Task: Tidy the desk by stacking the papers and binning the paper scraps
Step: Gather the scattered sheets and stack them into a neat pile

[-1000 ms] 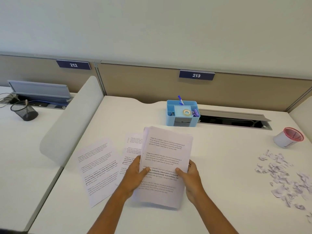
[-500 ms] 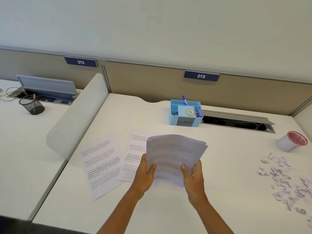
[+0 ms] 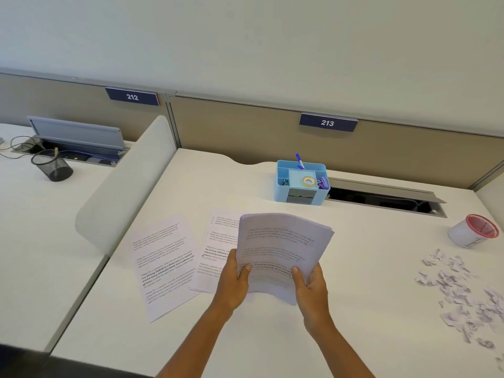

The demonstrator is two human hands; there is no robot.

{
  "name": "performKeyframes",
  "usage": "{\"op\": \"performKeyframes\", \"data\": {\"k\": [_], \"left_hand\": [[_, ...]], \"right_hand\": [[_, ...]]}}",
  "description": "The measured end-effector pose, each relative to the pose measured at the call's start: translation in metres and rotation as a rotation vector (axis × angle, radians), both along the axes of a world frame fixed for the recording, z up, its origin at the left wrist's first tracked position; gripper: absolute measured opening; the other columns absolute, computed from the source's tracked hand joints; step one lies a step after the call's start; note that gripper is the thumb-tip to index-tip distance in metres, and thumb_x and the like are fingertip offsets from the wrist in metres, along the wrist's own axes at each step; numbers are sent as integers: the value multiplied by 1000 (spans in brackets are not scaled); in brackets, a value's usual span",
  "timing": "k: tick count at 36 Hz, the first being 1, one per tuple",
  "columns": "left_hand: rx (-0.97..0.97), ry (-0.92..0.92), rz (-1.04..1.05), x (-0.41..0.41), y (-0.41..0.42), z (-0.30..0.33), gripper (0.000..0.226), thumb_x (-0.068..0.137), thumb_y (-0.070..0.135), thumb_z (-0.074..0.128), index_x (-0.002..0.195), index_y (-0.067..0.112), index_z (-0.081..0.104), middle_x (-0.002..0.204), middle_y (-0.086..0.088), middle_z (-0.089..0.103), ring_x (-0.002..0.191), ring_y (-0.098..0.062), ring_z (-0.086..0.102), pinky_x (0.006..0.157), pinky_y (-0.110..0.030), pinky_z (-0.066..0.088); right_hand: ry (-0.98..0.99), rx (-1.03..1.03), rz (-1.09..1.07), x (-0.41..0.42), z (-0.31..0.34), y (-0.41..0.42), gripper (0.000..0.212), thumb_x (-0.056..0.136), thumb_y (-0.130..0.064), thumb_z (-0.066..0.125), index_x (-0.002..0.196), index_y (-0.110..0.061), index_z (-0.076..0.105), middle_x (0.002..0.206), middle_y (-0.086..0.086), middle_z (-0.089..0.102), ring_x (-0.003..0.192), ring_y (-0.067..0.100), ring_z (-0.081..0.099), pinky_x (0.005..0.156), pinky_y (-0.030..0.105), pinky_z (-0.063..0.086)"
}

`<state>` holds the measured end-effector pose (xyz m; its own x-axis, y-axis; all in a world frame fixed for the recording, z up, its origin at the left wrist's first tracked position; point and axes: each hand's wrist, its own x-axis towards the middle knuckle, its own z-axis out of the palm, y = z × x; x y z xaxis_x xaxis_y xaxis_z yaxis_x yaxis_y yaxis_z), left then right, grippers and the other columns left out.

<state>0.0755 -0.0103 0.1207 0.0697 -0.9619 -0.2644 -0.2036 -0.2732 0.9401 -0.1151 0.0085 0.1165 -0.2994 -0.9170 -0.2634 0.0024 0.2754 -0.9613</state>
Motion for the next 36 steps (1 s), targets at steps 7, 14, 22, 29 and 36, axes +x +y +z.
{"op": "performKeyframes", "data": {"k": [7, 14, 22, 29, 36], "left_hand": [[40, -93, -1, 7, -15, -10, 31, 108, 14, 55, 133, 30, 47, 128, 9, 63, 114, -12, 65, 83, -23, 59], [140, -127, -39, 21, -38, -17, 35, 105, 23, 63, 138, 28, 51, 126, 6, 67, 116, -16, 65, 101, -39, 58], [210, -654, 2, 56, -90, -33, 64, 94, 50, 74, 145, 19, 50, 138, -10, 60, 132, -32, 55, 108, -52, 50], [354, -909, -40, 69, -126, -44, 94, 84, 65, 78, 152, 14, 36, 147, -16, 46, 138, -36, 44, 111, -52, 43], [359, -930, 16, 61, -140, -58, 118, 71, 57, 92, 155, 15, 20, 144, -18, 44, 134, -38, 47, 108, -51, 44]], "right_hand": [[57, 27, 37, -7, -1, -7, 20, 103, -24, 68, 121, -33, 69, 111, -13, 78, 103, 10, 75, 84, 33, 63], [-17, 85, 24, -7, -5, -14, 25, 103, -15, 66, 121, -32, 71, 111, -14, 80, 100, 11, 78, 86, 39, 64], [-111, 147, -51, -13, -14, -20, 28, 104, -15, 65, 129, -28, 69, 117, -10, 80, 103, 17, 78, 92, 49, 64], [-113, 168, -112, -22, -18, -29, 27, 103, -14, 66, 127, -28, 70, 116, -8, 80, 104, 19, 78, 95, 52, 63], [-111, 187, -153, -27, -22, -37, 27, 103, -14, 67, 126, -28, 71, 117, -8, 80, 107, 20, 77, 98, 54, 61]]}}
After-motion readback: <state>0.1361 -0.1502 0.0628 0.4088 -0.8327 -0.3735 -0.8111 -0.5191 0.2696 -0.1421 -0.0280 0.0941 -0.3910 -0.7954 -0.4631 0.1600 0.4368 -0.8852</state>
